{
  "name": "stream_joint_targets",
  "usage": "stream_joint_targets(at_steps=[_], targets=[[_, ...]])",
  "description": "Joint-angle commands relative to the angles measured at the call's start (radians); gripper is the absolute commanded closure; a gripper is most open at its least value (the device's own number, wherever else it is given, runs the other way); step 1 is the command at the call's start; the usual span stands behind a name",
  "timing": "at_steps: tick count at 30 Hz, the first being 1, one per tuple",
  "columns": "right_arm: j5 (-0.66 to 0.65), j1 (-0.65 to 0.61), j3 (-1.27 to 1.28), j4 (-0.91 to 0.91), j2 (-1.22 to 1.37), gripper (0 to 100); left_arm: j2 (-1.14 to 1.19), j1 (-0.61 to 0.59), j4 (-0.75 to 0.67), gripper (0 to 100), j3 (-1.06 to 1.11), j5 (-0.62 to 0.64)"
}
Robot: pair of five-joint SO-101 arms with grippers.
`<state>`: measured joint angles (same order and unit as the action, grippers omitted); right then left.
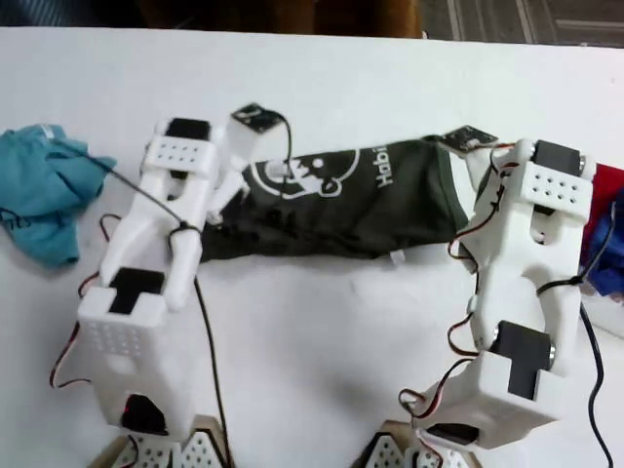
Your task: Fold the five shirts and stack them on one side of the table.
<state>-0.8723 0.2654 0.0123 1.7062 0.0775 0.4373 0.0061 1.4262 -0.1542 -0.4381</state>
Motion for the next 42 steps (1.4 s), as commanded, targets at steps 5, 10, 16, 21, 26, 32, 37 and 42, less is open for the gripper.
stream_joint_targets(at_steps=[5,10,16,21,26,32,37,42], targets=[[-0.003,-0.021,-0.011,-0.002,-0.048,97.9,0.132,-0.028,0.012,97,-0.269,0.112],[-0.003,-0.021,-0.011,-0.002,-0.048,97.9,0.255,-0.005,0.152,92,-0.486,0.112],[-0.003,-0.021,-0.011,-0.002,-0.048,97.9,0.364,-0.025,0.25,80,-0.71,0.118],[-0.003,-0.022,-0.011,-0.002,-0.048,97.9,0.394,-0.095,0.272,79,-0.926,0.176],[-0.003,-0.047,-0.011,-0.004,-0.048,97.9,0.396,-0.153,0.31,79,-1.001,0.203],[0.029,-0.223,-0.014,-0.041,-0.048,97.9,0.388,-0.264,0.364,79,-0.989,0.203],[0.212,-0.39,-0.084,-0.216,-0.038,97.9,0.35,-0.354,0.364,80,-0.857,0.203],[0.245,-0.59,-0.121,-0.39,-0.007,97.9,0.242,-0.382,0.361,96,-0.605,0.203]])
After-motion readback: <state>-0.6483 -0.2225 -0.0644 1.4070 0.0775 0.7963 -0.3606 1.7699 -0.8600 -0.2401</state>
